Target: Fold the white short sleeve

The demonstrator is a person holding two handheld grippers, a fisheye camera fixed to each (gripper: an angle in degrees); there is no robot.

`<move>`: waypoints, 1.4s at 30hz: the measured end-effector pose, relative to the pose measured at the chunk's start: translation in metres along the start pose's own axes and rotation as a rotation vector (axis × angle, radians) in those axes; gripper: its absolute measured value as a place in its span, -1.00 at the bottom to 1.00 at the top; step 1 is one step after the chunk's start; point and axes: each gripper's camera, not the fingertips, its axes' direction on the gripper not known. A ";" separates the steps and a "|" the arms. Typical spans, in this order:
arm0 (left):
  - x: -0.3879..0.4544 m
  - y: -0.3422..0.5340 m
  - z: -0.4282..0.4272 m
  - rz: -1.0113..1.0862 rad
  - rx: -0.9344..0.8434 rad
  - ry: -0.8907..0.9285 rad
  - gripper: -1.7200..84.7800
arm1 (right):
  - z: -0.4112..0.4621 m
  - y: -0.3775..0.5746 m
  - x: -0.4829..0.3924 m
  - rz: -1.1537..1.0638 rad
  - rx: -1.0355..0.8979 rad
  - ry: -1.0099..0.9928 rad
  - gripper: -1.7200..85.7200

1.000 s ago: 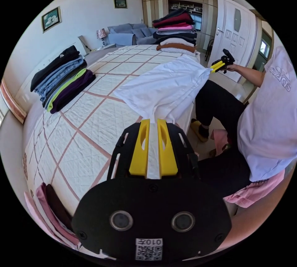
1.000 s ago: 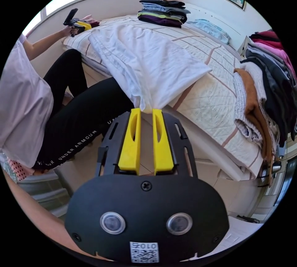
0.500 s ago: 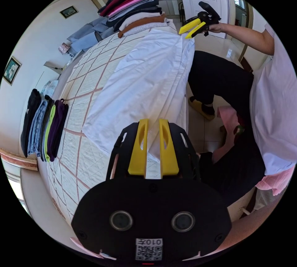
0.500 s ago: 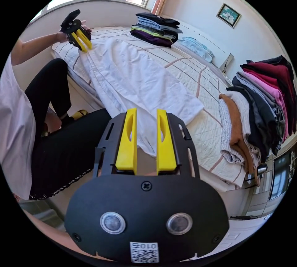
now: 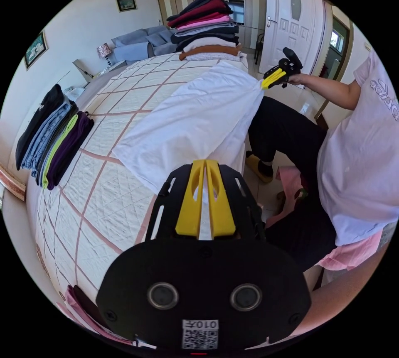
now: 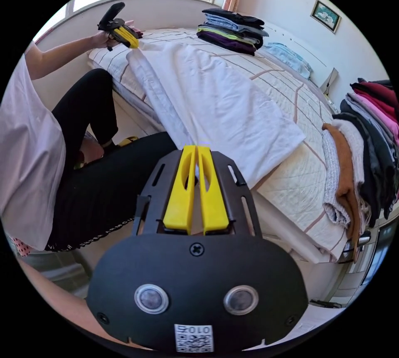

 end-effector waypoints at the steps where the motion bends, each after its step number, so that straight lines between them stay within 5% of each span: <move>1: -0.001 0.000 0.001 0.007 -0.006 0.013 -0.96 | 0.005 0.003 -0.001 0.007 -0.010 -0.002 -0.92; 8: 0.000 0.001 -0.011 0.010 -0.062 0.138 -0.91 | -0.004 0.003 0.002 -0.017 -0.032 -0.124 -0.89; 13: -0.055 0.037 -0.035 -0.437 -0.005 0.078 -0.88 | -0.037 0.015 0.036 -0.036 0.066 -0.413 -0.91; 24: -0.039 0.030 -0.014 -0.319 -0.110 -0.183 -0.93 | -0.055 0.043 0.086 0.291 0.249 -0.147 -0.91; 36: -0.039 0.051 -0.048 -0.174 -0.124 -0.155 -0.90 | -0.041 0.059 0.112 0.483 0.164 -0.041 -0.84; 40: -0.070 0.055 -0.034 -0.272 -0.221 0.000 -0.78 | -0.038 0.053 0.146 0.655 0.171 -0.058 -0.73; 42: -0.099 0.066 -0.049 -0.386 -0.086 0.012 -0.75 | -0.040 0.050 0.165 0.725 0.198 -0.052 -0.71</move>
